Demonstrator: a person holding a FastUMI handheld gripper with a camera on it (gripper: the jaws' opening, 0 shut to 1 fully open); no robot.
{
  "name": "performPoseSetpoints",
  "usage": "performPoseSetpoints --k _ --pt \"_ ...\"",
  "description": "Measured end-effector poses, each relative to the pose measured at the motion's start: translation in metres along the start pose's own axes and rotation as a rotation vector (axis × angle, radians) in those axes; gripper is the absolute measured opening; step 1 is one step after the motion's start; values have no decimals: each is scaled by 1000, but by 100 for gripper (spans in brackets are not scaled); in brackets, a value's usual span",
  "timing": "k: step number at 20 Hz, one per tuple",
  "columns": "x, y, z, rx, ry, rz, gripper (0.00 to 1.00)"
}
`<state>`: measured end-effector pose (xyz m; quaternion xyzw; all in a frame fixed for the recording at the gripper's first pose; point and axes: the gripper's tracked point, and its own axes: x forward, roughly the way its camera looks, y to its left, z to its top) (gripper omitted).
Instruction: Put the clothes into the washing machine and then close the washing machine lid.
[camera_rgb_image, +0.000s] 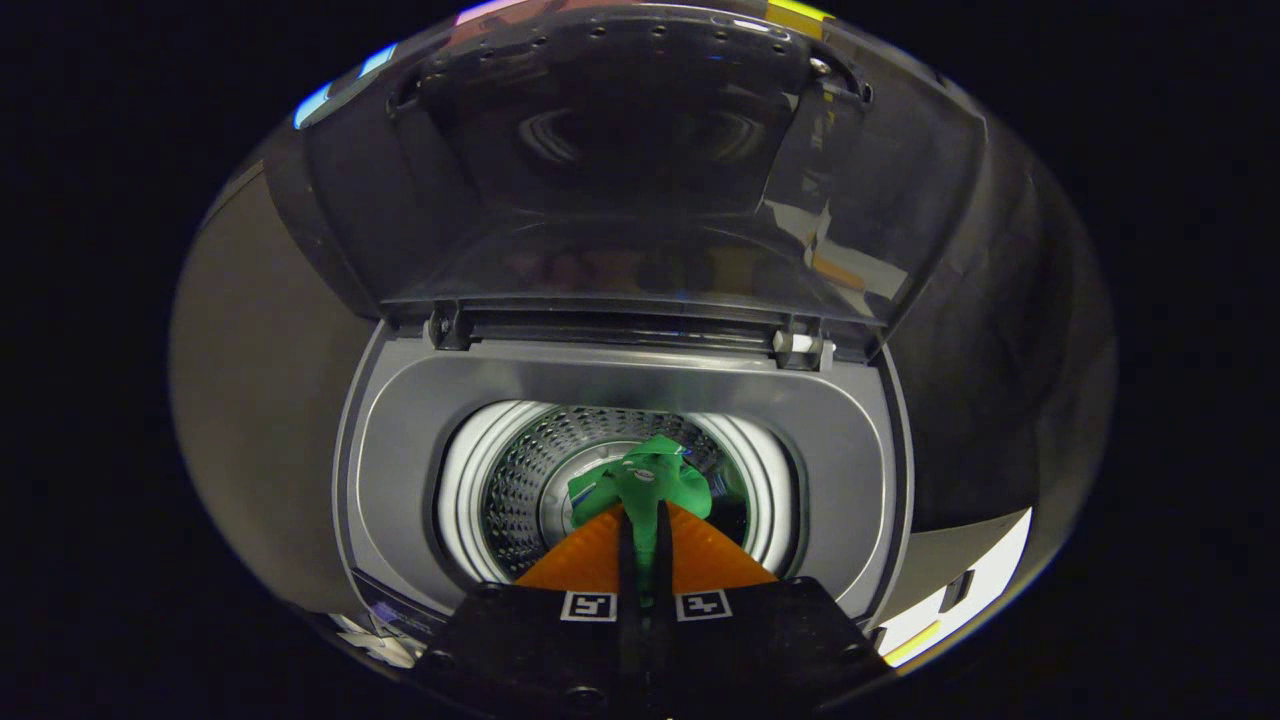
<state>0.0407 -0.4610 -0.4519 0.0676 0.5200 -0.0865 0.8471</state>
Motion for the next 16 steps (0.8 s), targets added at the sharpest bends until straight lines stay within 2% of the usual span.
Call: performPoseSetpoints --k 7,9,14,16 --pt "7 -3 -3 3 4 -19 9" --pt "5 1 -6 21 12 5 16" --pt "4 -6 16 32 -86 9 100" --pt "0 -8 23 29 -108 0 100"
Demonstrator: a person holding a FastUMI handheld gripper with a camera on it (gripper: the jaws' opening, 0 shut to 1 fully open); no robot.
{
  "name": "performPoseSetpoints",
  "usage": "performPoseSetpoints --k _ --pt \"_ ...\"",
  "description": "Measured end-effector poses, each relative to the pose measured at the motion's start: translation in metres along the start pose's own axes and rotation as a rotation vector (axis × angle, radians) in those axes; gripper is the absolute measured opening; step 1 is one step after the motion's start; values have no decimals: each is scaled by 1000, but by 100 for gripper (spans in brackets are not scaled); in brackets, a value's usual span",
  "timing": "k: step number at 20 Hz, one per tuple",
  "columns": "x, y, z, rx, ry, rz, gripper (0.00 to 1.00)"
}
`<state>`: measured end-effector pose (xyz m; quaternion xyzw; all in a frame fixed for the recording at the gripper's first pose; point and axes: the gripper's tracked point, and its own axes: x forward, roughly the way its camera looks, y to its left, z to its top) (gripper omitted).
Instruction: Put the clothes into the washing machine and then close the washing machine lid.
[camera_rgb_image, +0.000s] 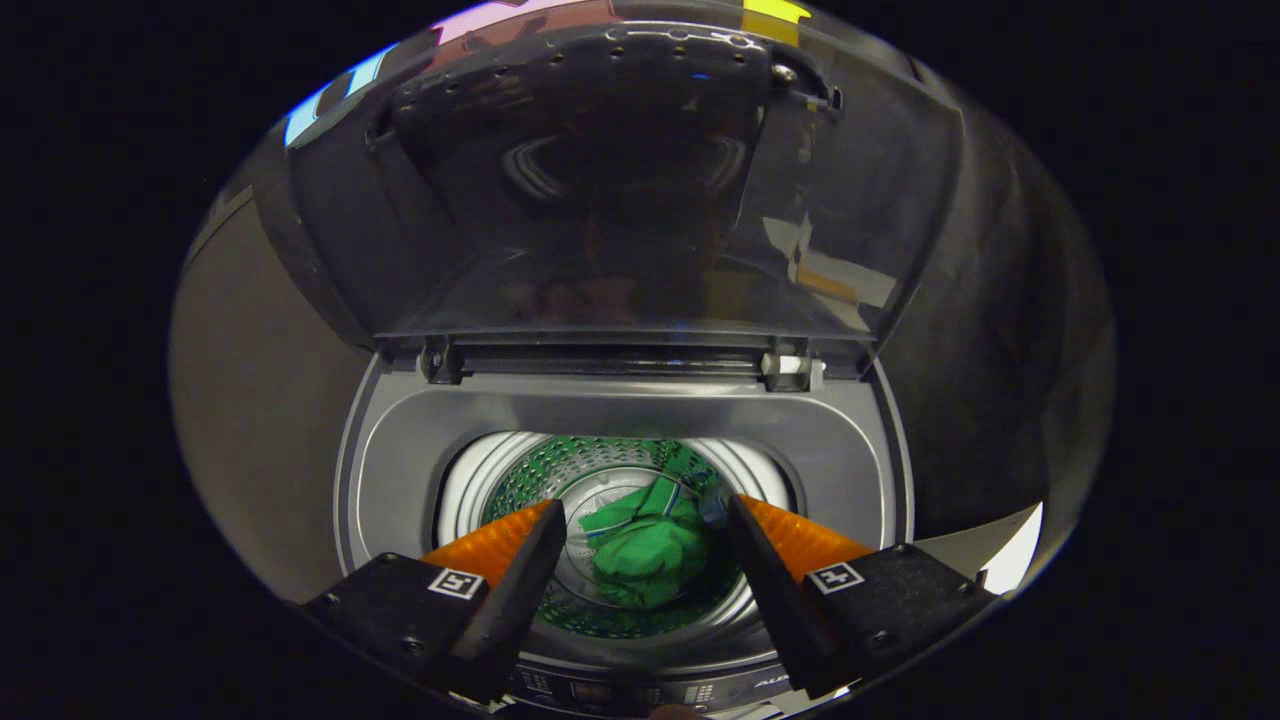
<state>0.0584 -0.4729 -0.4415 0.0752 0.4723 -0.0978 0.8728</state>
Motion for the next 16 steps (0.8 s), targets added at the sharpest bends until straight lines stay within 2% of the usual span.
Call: performPoseSetpoints --k 3,6,12,14,16 --pt "-5 -8 -2 -19 9 -48 100" --pt "-11 2 -4 36 3 -21 99" --pt "-30 8 -2 14 0 -41 99" --pt "-42 21 -2 23 20 -3 99" --pt "-58 25 14 15 -27 8 99"
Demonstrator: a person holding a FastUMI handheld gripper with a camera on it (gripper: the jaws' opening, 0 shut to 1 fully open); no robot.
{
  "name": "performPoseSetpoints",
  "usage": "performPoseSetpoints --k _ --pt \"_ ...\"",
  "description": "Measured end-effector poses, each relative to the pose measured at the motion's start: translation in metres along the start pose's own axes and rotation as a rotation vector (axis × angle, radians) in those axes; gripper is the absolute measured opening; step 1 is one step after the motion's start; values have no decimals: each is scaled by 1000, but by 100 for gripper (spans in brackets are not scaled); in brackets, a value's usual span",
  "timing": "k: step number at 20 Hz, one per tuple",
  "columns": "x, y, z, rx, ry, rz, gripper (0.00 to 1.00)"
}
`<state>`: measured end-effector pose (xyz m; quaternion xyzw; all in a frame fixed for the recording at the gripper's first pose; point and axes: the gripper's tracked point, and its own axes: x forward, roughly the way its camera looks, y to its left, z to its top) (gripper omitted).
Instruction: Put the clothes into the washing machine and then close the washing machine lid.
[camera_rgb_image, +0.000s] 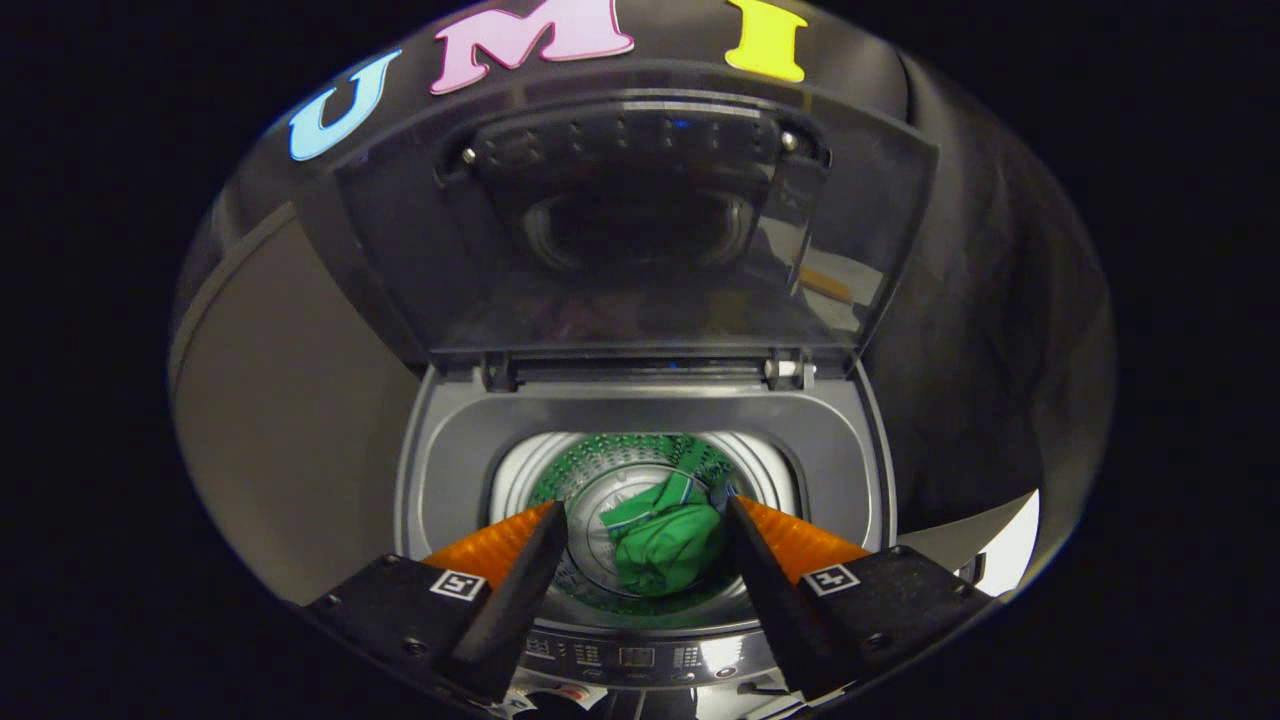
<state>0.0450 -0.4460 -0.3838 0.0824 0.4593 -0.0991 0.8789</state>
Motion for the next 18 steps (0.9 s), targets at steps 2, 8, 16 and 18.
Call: performPoseSetpoints --k 2,8,16,18 --pt "-22 4 22 1 -59 4 99" --pt "-86 19 134 42 -303 52 99" --pt "-27 12 258 -11 -366 -8 99" --pt "-17 16 256 22 -379 34 100"
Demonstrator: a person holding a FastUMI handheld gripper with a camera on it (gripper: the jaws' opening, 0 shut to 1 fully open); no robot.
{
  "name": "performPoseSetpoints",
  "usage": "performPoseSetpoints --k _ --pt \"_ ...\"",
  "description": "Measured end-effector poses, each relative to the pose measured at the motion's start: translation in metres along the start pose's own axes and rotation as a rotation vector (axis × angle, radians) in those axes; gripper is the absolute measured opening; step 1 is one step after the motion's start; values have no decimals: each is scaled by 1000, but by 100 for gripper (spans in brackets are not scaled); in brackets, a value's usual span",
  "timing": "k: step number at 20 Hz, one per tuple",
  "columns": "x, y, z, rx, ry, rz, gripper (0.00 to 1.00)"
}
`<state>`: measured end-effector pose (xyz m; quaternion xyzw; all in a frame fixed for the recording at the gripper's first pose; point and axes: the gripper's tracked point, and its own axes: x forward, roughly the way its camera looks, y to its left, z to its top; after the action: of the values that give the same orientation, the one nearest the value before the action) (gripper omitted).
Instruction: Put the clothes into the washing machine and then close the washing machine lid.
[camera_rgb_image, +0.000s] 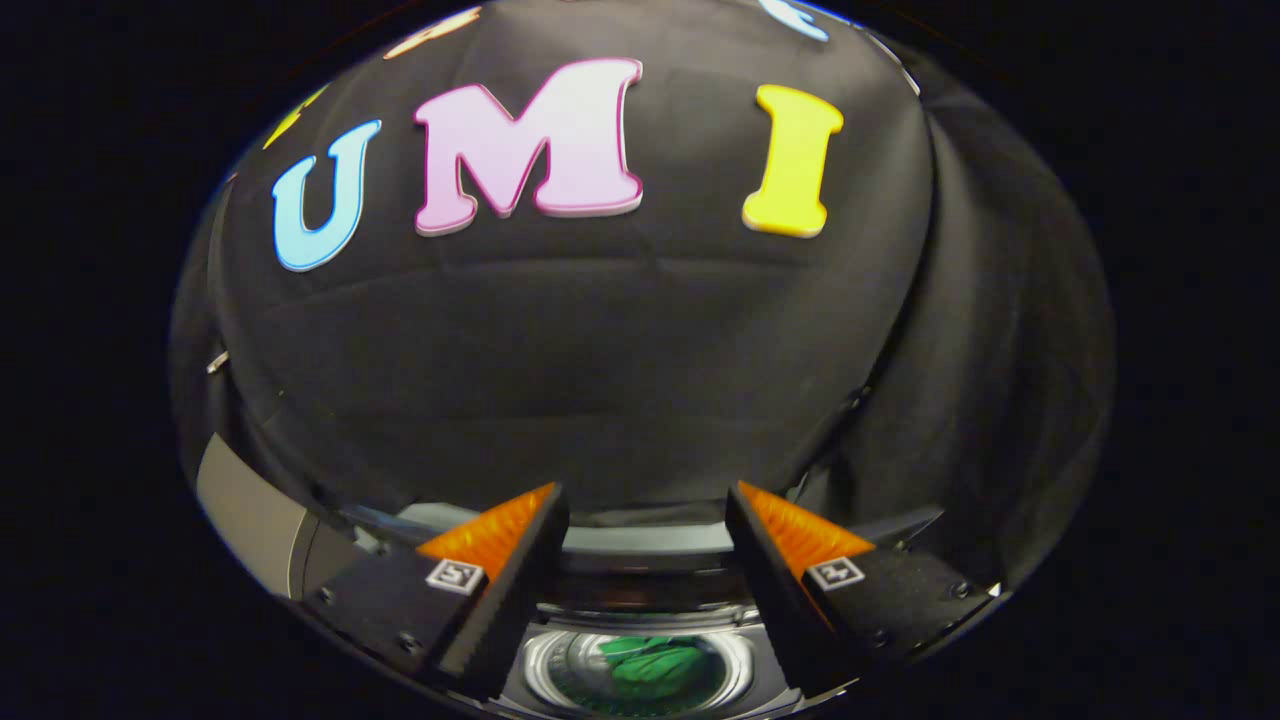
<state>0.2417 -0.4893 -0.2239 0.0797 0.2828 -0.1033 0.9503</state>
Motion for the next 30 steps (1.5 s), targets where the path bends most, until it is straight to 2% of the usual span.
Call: performPoseSetpoints --k 1,4,13,19,30 --pt "-5 4 -4 -7 8 19 100" --pt "-5 3 -1 -12 -99 50 100" --pt "-31 2 -9 -18 -181 38 100" --pt "-47 2 -21 -26 -195 -7 100" --pt "-77 -5 -43 -29 -110 -80 99"
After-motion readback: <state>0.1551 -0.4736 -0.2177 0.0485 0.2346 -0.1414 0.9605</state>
